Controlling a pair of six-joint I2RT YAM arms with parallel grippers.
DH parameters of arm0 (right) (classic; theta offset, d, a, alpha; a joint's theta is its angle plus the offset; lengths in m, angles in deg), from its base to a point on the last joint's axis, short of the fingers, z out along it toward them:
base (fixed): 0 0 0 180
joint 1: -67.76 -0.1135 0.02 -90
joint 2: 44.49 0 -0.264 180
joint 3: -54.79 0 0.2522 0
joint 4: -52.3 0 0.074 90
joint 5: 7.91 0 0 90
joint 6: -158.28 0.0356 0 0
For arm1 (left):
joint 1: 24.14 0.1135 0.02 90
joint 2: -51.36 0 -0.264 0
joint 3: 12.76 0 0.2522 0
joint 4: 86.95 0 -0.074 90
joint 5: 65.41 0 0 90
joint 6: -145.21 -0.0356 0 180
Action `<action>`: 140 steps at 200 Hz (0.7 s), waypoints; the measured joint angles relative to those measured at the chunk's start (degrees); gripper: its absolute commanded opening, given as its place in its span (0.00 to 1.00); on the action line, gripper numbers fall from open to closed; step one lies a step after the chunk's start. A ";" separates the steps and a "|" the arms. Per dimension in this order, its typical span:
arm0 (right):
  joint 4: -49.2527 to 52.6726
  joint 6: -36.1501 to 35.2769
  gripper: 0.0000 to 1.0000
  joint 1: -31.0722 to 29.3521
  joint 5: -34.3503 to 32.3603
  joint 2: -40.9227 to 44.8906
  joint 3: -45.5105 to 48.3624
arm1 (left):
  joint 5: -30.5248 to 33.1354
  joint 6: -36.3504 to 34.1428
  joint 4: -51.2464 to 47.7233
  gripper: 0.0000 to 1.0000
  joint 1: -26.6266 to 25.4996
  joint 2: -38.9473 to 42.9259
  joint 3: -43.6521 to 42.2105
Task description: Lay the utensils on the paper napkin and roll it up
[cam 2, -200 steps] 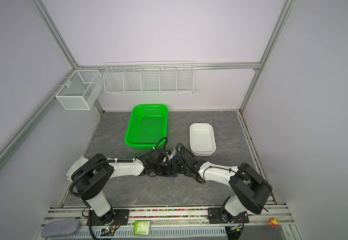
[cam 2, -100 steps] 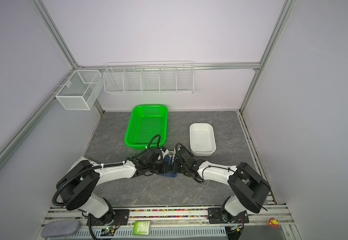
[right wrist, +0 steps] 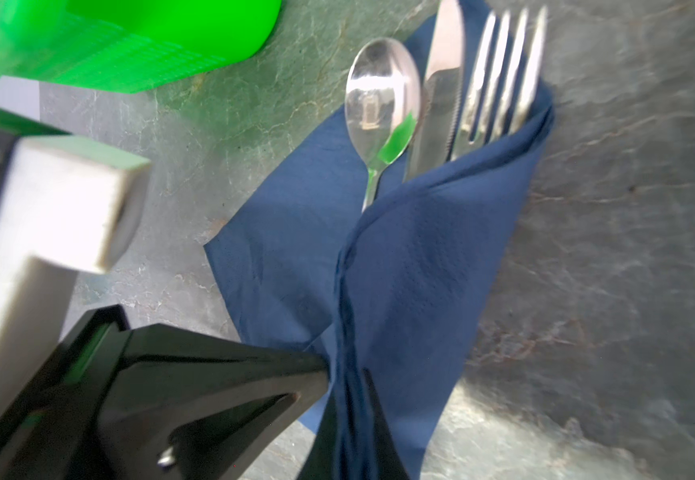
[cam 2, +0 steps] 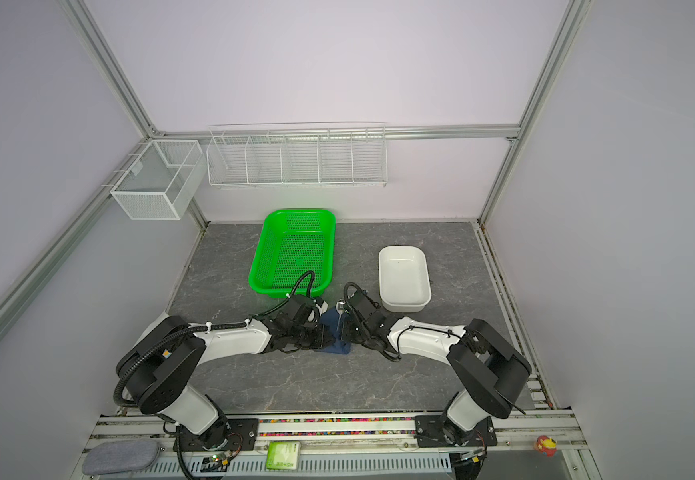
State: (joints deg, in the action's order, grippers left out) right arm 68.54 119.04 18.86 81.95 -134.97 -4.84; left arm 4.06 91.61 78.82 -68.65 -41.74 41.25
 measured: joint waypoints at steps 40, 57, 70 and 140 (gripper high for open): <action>3.08 -0.74 0.09 -1.29 -0.52 -2.99 -4.17 | -0.44 0.00 1.09 0.00 0.28 -1.07 -0.02; 4.17 -1.27 0.13 -1.86 -0.70 -4.35 -6.29 | -0.44 0.00 1.31 0.00 0.33 -1.07 -0.07; 4.70 -1.55 0.15 -2.25 -0.76 -5.27 -7.48 | -0.42 0.00 1.51 0.00 0.33 -1.07 -0.20; 4.87 -2.25 0.30 -2.95 -1.07 -6.32 -7.82 | 0.11 0.07 1.60 0.00 0.76 -0.07 -1.25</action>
State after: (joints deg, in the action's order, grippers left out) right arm 73.41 116.79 15.91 80.88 -141.29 -12.67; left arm 4.17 91.68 80.41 -67.89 -41.80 40.00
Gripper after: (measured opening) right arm 0.258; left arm 0.047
